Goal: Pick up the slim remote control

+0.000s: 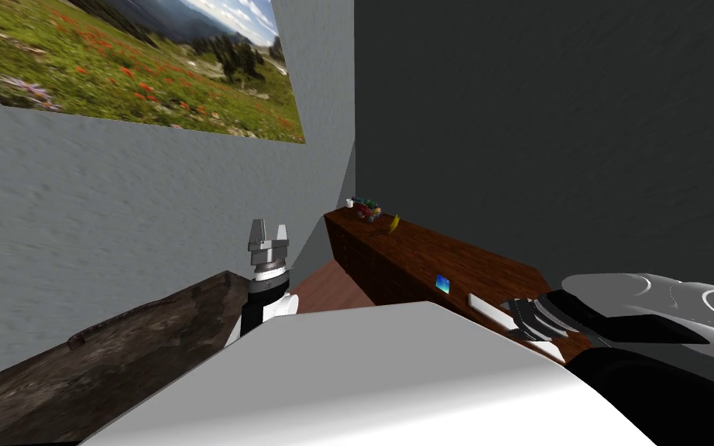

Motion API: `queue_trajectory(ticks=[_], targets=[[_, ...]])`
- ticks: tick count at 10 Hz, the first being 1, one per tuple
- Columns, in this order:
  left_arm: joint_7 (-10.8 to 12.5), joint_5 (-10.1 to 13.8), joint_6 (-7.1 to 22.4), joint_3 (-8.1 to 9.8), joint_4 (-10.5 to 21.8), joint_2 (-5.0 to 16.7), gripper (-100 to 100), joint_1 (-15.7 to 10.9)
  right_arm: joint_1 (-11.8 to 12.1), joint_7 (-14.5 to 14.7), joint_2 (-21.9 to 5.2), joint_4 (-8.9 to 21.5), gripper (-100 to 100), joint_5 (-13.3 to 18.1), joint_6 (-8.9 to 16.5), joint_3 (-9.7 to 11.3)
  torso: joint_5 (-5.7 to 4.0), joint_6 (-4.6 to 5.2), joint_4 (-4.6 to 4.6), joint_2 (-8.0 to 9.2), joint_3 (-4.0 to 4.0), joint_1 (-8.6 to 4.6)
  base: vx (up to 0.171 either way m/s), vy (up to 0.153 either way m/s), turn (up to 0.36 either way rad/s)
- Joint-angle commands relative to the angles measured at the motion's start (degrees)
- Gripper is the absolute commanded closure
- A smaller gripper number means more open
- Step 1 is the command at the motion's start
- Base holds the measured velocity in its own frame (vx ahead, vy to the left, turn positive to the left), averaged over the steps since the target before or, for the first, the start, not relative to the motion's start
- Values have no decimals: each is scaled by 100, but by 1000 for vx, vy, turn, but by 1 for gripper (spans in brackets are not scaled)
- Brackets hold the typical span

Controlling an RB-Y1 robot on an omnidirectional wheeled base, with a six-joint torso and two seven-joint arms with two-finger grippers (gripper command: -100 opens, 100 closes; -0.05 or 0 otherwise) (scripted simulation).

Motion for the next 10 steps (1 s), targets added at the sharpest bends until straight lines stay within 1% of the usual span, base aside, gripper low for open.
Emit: queue_trajectory(ticks=[1,2,3,4,5,9,10], targets=[[0,0,0,0,0,0,0,0,18,163,179,-44,-100,-83,174,171,0,0,0,0,0,0,28,-7,146],[0,0,0,0,0,0,0,0,18,163,179,-44,-100,-29,174,171,-1,-1,-1,-3,-2,-2,28,-8,44],[0,0,0,0,0,0,0,0,18,163,179,-44,-100,-83,174,171,0,1,-1,-5,-3,-1,15,-2,-21],[0,0,0,0,0,0,0,0,1,80,213,-38,-100,36,155,147,1,1,-1,-3,-2,1,0,0,0],[0,0,0,0,0,0,0,0,1,99,210,-39,100,23,161,152,2,0,0,0,0,3,0,0,0],[0,0,0,0,0,0,0,0,2,97,211,-43,100,24,157,153,2,-1,1,3,2,-1,0,0,0],[0,0,0,0,0,0,0,0,2,97,211,-43,0,24,157,153,2,-1,1,3,2,0,0,0,0]])
